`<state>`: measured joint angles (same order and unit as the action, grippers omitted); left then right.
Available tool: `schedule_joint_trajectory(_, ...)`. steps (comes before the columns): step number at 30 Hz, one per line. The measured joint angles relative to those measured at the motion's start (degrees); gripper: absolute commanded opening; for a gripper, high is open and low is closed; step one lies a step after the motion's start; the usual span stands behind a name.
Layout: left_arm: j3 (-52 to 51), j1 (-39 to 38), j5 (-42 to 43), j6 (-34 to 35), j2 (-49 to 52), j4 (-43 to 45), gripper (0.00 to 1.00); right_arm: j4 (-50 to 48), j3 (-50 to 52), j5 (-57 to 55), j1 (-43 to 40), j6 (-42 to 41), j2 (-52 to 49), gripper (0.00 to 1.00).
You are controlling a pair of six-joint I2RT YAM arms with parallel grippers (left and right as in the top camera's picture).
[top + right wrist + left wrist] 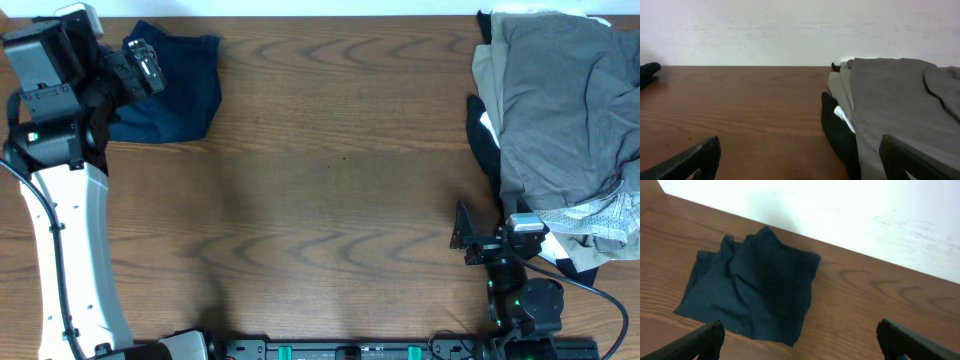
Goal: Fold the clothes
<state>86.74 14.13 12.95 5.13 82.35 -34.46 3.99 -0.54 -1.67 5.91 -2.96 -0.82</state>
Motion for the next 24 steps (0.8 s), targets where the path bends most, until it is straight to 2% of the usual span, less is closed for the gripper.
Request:
schedule_joint_trajectory(4,-3.4,0.0,0.0,0.0,-1.2,0.7,0.98,0.0,0.0,0.0,0.0,0.1,0.0,0.99)
schedule_joint_trajectory(7,-12.2,0.0,0.0,0.0,-5.1,3.2,0.98,0.0,0.0,0.0,0.0,0.2,0.0,0.99)
schedule_joint_trajectory(15,-39.4,0.0,0.0,-0.1,-21.3,26.0,0.98,0.0,0.0,0.2,0.0,0.2,0.0,0.99)
schedule_joint_trajectory(20,-54.8,0.0,0.5,-0.1,-32.1,35.8,0.98,0.0,0.0,0.2,0.0,0.2,0.0,0.99)
schedule_joint_trajectory(24,-63.2,-0.1,1.1,0.0,-37.3,40.0,0.98,0.0,0.0,0.2,0.0,0.2,0.0,0.99)
